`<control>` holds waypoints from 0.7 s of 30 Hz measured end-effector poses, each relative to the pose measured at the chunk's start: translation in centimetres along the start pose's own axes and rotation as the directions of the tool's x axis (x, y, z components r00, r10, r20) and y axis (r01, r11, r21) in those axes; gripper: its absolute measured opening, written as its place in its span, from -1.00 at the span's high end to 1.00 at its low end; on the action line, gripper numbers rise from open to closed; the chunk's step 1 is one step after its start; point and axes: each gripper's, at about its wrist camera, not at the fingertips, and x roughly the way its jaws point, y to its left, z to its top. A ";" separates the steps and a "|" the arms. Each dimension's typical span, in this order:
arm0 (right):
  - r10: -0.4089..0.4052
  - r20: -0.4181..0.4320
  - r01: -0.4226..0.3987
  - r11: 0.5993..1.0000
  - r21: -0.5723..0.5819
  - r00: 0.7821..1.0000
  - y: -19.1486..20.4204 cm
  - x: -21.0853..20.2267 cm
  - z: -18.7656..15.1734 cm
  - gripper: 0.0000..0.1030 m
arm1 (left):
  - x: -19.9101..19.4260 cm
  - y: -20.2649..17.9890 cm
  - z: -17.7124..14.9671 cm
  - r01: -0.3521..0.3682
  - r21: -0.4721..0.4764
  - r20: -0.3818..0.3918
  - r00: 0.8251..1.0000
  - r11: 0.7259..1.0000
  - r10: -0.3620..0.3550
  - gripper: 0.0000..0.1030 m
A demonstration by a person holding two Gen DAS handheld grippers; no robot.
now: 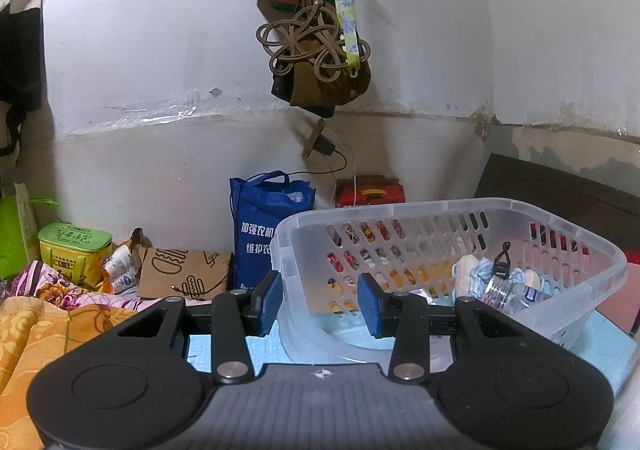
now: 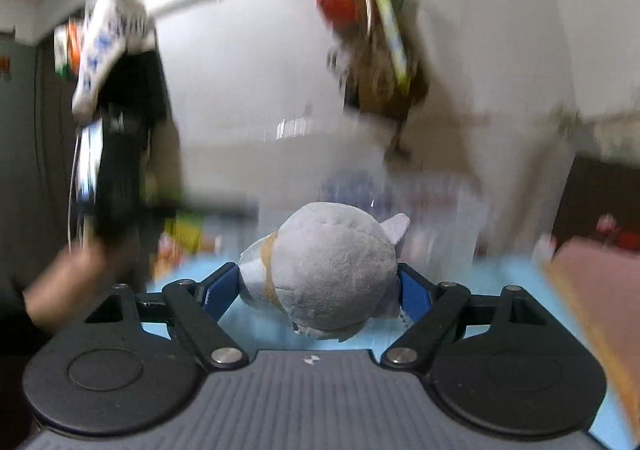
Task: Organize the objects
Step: 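Carry the grey plush into the basket and open the right gripper, then open the left gripper to release the basket rim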
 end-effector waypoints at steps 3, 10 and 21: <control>-0.048 0.017 0.048 0.998 -0.038 0.999 -0.2 3.1 5.0 -0.66 | 0.1 0.0 0.1 -0.001 0.000 -0.005 1.000 1.000 0.001 0.12; -0.060 -0.137 0.050 0.996 -0.070 0.989 0.3 13.2 8.4 -0.74 | 0.1 0.0 0.2 0.000 0.011 -0.016 1.000 1.000 0.000 0.12; -0.066 -0.155 0.057 0.997 -0.061 0.986 -2.2 11.6 4.6 -1.00 | 0.0 -0.1 -0.1 0.002 0.003 -0.006 1.000 1.000 -0.002 0.11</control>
